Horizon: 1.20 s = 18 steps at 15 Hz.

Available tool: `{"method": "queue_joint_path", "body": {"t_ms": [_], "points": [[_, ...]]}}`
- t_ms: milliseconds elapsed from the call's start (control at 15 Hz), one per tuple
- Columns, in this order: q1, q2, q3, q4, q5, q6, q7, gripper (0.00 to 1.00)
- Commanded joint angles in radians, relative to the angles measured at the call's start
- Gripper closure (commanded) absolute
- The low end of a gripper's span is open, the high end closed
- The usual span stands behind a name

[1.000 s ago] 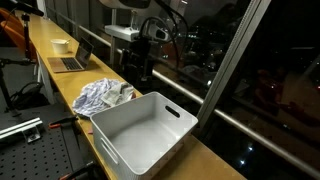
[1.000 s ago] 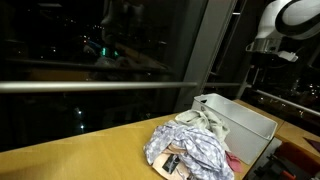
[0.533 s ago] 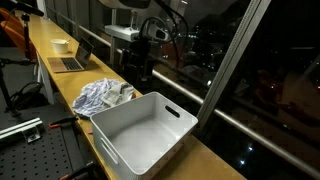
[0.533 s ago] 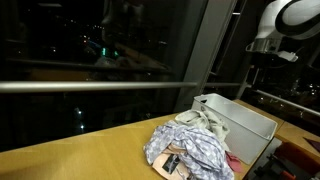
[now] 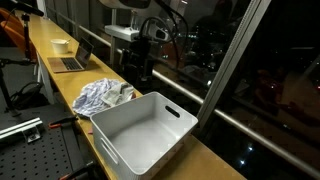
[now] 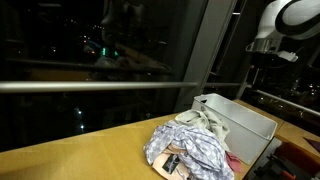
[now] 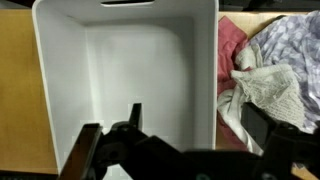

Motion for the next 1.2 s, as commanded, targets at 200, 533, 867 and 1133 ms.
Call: {"method": "queue_joint_path", "body": {"t_ms": [200, 533, 867, 1133], "points": [[0.022, -0.019, 0.016, -0.034, -0.019, 0.021, 0.037, 0.0], [0.128, -0.009, 0.111, -0.128, -0.023, 0.136, 0.243, 0.0], [0.281, 0.115, 0.213, -0.141, -0.116, 0.306, 0.535, 0.0], [0.39, 0.213, 0.19, -0.109, -0.301, 0.312, 0.746, 0.0]]}}
